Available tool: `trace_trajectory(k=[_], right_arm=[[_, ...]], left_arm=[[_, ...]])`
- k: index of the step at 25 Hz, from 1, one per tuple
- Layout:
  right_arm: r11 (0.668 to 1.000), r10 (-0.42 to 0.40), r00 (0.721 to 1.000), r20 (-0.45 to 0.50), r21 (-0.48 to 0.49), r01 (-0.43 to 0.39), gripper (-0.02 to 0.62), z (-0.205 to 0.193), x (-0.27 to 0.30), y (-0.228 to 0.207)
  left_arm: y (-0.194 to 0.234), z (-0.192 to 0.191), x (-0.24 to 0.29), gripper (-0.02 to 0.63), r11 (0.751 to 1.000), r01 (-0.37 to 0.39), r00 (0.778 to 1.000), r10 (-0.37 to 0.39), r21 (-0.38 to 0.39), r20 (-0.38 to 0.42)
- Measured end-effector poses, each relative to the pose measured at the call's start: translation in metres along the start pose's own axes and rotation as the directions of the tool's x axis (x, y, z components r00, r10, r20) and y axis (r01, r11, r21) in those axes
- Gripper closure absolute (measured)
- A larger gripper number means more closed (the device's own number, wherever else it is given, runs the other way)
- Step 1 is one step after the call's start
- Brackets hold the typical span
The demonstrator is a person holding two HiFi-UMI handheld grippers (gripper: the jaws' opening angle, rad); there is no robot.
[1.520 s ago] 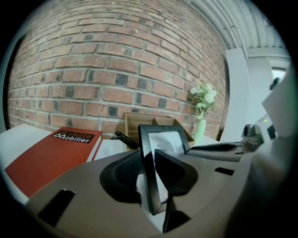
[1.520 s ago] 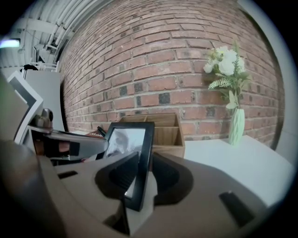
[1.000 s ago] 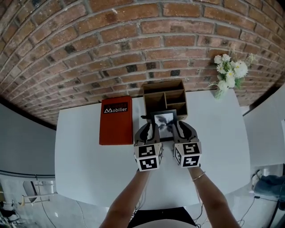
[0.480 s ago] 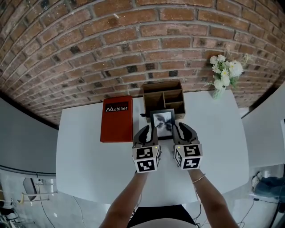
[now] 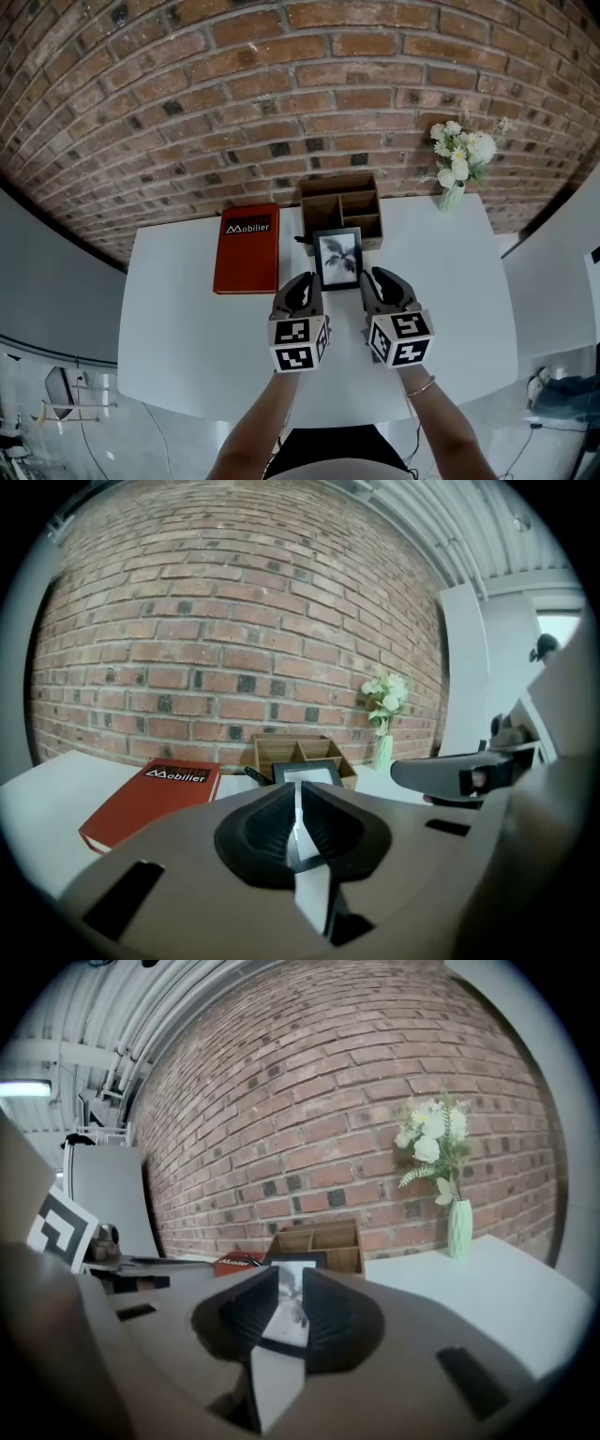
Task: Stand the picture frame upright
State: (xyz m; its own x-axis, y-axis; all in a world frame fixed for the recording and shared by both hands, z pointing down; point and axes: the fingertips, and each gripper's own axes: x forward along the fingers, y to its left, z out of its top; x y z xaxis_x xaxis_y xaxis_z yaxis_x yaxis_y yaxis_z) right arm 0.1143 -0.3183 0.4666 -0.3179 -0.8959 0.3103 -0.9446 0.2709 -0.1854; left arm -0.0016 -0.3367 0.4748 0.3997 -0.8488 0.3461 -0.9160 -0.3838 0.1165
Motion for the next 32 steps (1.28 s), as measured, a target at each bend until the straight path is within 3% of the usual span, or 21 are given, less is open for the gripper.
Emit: trace_trajectory(k=[5,17,25,32], right_arm=[[0.999,0.044,0.999,0.018,0.021,-0.045,0.514,0.008,-0.030,0.012],[0.998,0.039,0.999,0.028,0.056,-0.041,0.520,0.007,-0.095,0.014],[0.997,0.054,0.998,0.037,0.055,-0.056,0.588,0.002,-0.132,0.020],[0.998,0.034,0.999,0.041,0.048,-0.036,0.592,0.002,-0.150,0.018]], left_arm=[[-0.007,0.009,-0.027,0.611,1.000,0.024,0.999,-0.024,0.020,0.030],[-0.020,0.003,-0.085,0.612,0.998,0.055,0.998,-0.056,0.005,0.039],[-0.016,0.002,-0.116,0.612,0.999,0.046,0.997,-0.045,-0.016,0.056],[-0.012,0.004,-0.135,0.611,0.999,0.042,0.996,-0.039,-0.030,0.080]])
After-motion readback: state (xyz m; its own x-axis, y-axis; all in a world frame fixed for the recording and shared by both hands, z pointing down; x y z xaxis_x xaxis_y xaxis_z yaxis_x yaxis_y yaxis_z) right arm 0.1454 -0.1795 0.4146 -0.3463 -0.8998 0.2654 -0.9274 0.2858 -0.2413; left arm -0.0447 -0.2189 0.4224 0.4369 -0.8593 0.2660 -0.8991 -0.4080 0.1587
